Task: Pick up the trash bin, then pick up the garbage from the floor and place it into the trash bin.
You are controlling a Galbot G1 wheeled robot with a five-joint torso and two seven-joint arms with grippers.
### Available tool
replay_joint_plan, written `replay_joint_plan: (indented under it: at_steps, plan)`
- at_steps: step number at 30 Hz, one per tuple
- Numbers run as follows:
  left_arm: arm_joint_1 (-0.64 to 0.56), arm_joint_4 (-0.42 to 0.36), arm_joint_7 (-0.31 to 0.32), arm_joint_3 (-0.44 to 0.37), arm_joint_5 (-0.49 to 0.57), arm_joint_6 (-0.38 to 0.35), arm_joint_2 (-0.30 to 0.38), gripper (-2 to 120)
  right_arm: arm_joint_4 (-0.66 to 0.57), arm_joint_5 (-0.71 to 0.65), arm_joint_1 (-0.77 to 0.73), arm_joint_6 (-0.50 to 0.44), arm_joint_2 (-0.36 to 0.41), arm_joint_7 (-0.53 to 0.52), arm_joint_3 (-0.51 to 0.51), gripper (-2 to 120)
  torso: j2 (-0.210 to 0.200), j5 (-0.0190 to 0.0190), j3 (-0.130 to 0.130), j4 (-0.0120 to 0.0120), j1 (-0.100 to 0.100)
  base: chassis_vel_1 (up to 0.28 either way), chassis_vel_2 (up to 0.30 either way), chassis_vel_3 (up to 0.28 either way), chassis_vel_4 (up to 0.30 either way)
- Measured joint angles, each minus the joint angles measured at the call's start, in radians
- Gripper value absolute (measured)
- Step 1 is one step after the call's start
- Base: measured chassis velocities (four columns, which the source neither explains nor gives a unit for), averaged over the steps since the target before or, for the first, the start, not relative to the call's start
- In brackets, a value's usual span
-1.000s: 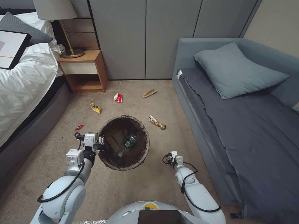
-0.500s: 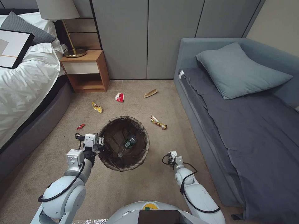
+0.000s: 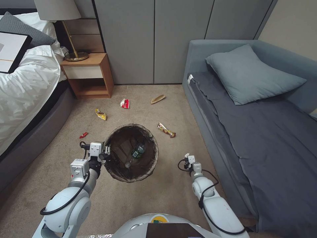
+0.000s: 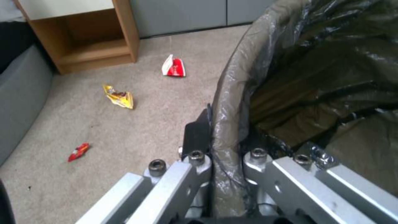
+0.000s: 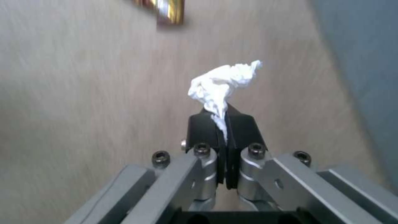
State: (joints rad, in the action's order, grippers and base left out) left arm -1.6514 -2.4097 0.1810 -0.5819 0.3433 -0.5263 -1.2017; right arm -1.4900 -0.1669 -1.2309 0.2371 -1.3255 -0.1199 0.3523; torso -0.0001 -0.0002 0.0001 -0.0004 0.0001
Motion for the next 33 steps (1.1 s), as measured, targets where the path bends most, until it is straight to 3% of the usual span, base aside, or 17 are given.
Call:
replay_joint_plan:
  at_steps: [9,11,17,24,33]
  plan:
    - [-0.006,-0.002,0.009,-0.002,0.006,-0.015,0.003,3,-0.409,-0.126,-0.103,0.063,0.114,0.013,0.056,0,0.000,0.0002,0.000,0.0002,0.000,0.000,0.000,0.000,0.000]
    - [-0.007,-0.002,0.011,-0.001,0.007,-0.018,0.003,3,-0.445,-0.141,-0.109,0.069,0.130,0.015,0.059,0,0.000,0.0004,0.000,0.0003,0.000,0.000,0.000,0.000,0.000]
    - [-0.008,-0.006,0.031,0.001,0.027,-0.047,0.007,3,-0.697,-0.285,-0.131,0.130,0.283,0.010,0.066,0,0.000,0.0003,0.000,0.0004,0.000,0.000,0.000,0.000,0.000]
    - [-0.004,-0.001,0.037,0.000,0.029,-0.068,0.014,3,-0.862,-0.407,-0.101,0.179,0.367,0.043,0.054,0,0.000,0.0003,0.000,0.0005,0.000,0.000,0.000,0.000,0.000]
    - [0.009,0.004,0.051,0.011,0.043,-0.098,0.024,3,-0.919,-0.516,-0.070,0.166,0.443,0.152,0.012,0,0.000,0.0003,0.000,0.0004,0.000,0.000,0.000,0.000,0.000]
